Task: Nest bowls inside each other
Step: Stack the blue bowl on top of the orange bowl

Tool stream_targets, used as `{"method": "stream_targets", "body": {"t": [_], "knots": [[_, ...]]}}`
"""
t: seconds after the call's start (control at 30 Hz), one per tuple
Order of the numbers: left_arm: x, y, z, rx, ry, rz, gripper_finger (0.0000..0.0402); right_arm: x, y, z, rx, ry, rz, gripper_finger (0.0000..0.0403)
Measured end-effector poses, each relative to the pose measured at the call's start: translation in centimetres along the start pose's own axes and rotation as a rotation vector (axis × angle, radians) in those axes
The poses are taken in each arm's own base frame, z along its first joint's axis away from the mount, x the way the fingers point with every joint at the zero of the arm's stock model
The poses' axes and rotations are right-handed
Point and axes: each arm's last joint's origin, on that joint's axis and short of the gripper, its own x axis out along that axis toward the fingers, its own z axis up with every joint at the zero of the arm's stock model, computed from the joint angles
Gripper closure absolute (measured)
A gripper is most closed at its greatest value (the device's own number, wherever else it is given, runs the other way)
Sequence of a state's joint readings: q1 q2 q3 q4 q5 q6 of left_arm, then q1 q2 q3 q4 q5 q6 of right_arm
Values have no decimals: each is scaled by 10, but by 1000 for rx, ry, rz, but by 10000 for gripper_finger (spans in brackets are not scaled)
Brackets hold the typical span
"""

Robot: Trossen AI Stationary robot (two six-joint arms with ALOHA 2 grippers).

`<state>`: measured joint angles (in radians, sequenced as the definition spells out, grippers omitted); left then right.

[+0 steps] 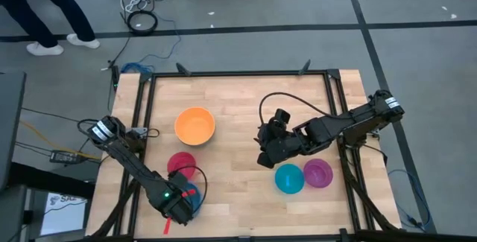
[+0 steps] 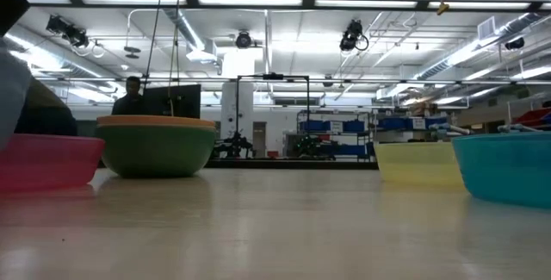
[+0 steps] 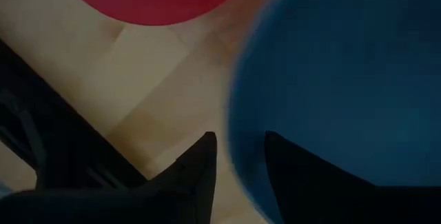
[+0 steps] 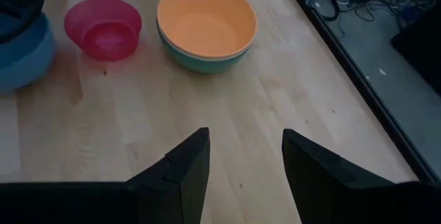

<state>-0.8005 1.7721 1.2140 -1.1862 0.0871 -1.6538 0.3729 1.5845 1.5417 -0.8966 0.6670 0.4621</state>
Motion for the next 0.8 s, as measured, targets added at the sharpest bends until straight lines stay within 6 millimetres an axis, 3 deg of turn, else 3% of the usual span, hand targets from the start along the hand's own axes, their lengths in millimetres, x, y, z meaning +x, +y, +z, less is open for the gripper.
{"method": "stream_targets", "body": {"t": [0.33,0.57,0.7,0.8], "knots": [[0,-2,0,2,-17,-17,277,0,1,2,-4,-13,6,236],[-3,-2,0,48,-6,-37,382,0,1,2,-3,-21,10,236],[-9,-5,0,80,-32,-42,388,0,1,2,-10,-21,10,236],[-32,-6,-1,109,-95,-44,395,0,1,2,-12,-21,10,236]]}}
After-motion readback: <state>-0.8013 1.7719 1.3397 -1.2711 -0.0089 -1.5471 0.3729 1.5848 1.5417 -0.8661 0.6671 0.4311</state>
